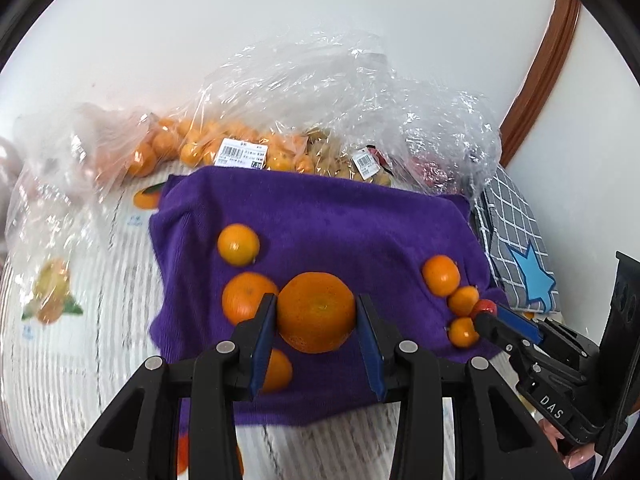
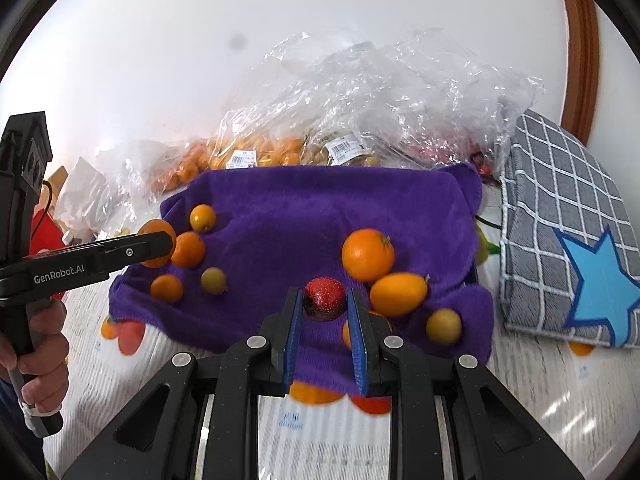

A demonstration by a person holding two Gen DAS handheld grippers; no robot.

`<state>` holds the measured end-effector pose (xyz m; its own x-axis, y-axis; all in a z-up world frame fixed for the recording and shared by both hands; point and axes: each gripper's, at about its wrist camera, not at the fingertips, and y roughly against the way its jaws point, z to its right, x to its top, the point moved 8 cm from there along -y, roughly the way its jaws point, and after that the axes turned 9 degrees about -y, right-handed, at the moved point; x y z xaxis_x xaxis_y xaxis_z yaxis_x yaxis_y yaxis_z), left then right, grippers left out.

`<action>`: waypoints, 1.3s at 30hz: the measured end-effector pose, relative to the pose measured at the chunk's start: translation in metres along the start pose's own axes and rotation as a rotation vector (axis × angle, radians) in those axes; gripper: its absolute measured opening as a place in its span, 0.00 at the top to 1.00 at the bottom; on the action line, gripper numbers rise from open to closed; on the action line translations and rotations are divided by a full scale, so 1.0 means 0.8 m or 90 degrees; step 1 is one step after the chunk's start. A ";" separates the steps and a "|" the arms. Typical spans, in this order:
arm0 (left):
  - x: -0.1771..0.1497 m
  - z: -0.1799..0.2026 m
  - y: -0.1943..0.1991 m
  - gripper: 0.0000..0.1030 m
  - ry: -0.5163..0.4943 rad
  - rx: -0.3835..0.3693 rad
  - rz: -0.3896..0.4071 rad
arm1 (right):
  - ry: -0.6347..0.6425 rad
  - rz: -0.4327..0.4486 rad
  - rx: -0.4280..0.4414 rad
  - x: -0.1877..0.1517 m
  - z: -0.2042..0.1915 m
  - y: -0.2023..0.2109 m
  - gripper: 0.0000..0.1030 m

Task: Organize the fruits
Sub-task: 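Place the red fruit on the towel with the right gripper while the left places its orange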

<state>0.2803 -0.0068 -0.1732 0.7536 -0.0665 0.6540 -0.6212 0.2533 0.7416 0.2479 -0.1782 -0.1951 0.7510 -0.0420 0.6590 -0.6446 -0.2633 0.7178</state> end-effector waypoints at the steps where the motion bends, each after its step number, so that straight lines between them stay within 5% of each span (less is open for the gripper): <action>1: 0.002 -0.001 -0.003 0.64 0.000 0.000 -0.001 | 0.000 -0.002 0.001 0.002 0.000 -0.004 0.78; 17: 0.025 -0.007 -0.067 0.64 -0.014 0.003 -0.045 | 0.031 -0.063 -0.014 -0.002 -0.001 -0.082 0.78; 34: 0.017 0.002 -0.086 0.64 -0.052 0.023 -0.074 | 0.062 -0.048 -0.036 0.000 -0.002 -0.091 0.78; 39: 0.017 0.003 -0.074 0.56 -0.051 0.024 -0.067 | 0.049 -0.057 -0.034 -0.001 0.004 -0.088 0.73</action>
<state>0.3272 -0.0248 -0.2079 0.7961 -0.1682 0.5813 -0.5486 0.2047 0.8106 0.2933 -0.1628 -0.2464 0.7944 0.0539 0.6050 -0.5832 -0.2103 0.7846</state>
